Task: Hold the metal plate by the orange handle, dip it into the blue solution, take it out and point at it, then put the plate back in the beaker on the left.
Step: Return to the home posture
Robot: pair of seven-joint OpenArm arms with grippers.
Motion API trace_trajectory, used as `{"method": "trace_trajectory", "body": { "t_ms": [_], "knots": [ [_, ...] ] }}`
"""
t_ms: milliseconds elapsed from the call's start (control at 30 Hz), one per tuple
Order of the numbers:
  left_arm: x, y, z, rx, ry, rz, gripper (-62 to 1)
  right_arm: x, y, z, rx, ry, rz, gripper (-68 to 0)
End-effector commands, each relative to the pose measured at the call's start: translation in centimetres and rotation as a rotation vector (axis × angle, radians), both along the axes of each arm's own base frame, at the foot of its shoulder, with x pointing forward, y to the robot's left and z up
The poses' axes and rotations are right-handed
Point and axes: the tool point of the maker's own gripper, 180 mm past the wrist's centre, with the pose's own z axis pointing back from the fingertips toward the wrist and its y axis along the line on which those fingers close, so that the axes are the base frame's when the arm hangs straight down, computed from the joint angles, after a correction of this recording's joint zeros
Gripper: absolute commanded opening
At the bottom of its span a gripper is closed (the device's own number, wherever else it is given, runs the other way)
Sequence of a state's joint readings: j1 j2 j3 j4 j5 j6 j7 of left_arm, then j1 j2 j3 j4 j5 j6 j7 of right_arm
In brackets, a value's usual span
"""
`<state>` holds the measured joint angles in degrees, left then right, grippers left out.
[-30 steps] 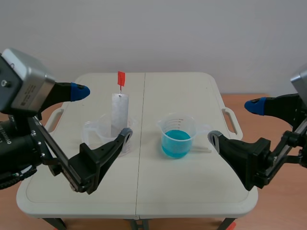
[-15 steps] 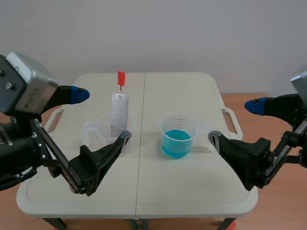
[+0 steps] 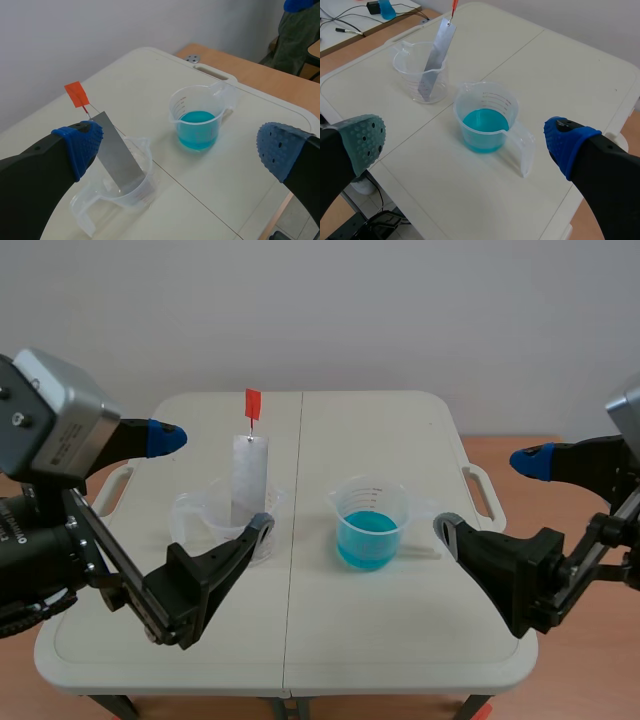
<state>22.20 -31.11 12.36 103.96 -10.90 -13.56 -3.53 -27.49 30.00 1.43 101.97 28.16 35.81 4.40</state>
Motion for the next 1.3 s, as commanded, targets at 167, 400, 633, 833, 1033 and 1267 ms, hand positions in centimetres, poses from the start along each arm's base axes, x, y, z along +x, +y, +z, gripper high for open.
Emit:
{"method": "trace_trajectory", "body": {
  "t_ms": [167,400,633,833,1033,1267],
  "knots": [
    [0.05,-0.05,0.48,-0.016,-0.014,0.0,1.4,0.5,0.03,1.35,0.026,-0.04,-0.004,-1.2],
    [0.06,0.07,-0.01,0.003,0.006,0.005,1.4,0.5,0.03,1.35,0.026,-0.04,-0.004,-1.2],
    [0.12,0.14,-0.23,0.014,0.015,0.008,1.4,0.5,0.03,1.35,0.026,-0.04,-0.004,-1.2],
    [0.11,0.16,-0.36,0.018,0.02,0.009,1.4,0.5,0.03,1.35,0.026,-0.04,-0.004,-1.2],
    [0.11,0.16,-0.36,0.018,0.02,0.009,1.4,0.5,0.03,1.35,0.026,-0.04,-0.004,-1.2],
    [0.11,0.16,-0.36,0.018,0.02,0.009,1.4,0.5,0.03,1.35,0.026,-0.04,-0.004,-1.2]
  ]
}}
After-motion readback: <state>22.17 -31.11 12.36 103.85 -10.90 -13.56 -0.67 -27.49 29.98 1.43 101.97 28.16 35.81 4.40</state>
